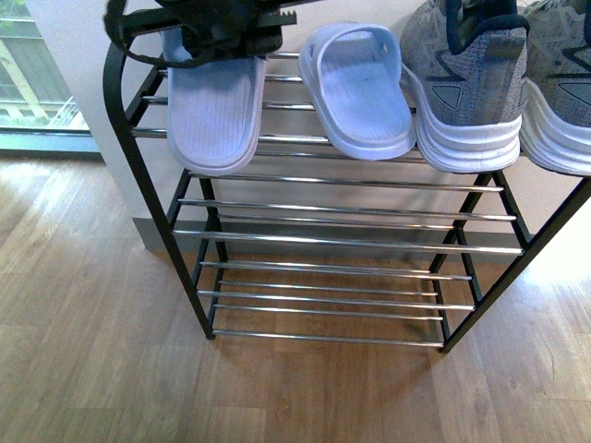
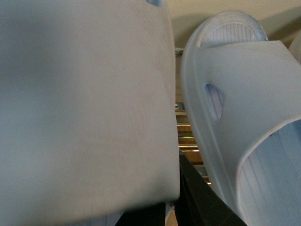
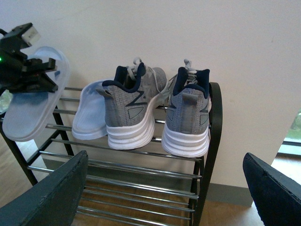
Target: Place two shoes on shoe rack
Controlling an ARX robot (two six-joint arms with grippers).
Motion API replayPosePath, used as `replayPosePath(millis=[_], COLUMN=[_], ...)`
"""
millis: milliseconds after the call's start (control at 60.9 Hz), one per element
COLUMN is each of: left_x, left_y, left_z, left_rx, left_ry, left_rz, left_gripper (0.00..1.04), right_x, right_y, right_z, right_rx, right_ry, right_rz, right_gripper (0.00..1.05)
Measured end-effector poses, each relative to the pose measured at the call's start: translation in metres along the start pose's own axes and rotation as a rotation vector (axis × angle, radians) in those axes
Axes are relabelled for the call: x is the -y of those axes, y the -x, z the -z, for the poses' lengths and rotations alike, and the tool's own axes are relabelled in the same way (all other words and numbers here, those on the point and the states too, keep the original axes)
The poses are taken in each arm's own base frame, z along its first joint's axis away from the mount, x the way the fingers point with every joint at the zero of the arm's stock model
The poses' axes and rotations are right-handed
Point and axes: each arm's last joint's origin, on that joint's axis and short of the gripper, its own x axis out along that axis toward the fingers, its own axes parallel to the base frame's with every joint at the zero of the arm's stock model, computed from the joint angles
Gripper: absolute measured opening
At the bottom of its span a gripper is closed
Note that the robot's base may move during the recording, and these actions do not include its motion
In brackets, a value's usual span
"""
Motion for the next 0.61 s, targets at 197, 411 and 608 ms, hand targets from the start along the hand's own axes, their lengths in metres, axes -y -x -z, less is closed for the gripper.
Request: replayPosePath(millis=[197,411,608], left_x=[0.005,0.004,0.004], left_y=[-0.020,-0.026,-0.026], left_z=[-0.003,-0.004,-0.005], left_rx=[-0.017,-0.028,-0.027], left_ry=[-0.005,-0.008,-0.008], left_rz=[0.002,-0.005,-0.005], left_gripper=[0.02,0.02,0.02], right_x=[0.000,0.000,0.000], right_y=[0.000,0.000,0.000], right_z=[0.000,0.000,0.000], right_rx=[0.000,0.000,0.000], right_ry=[0.000,0.000,0.000], right_rz=[0.000,0.000,0.000], right_gripper=[0.95,0.95,0.95])
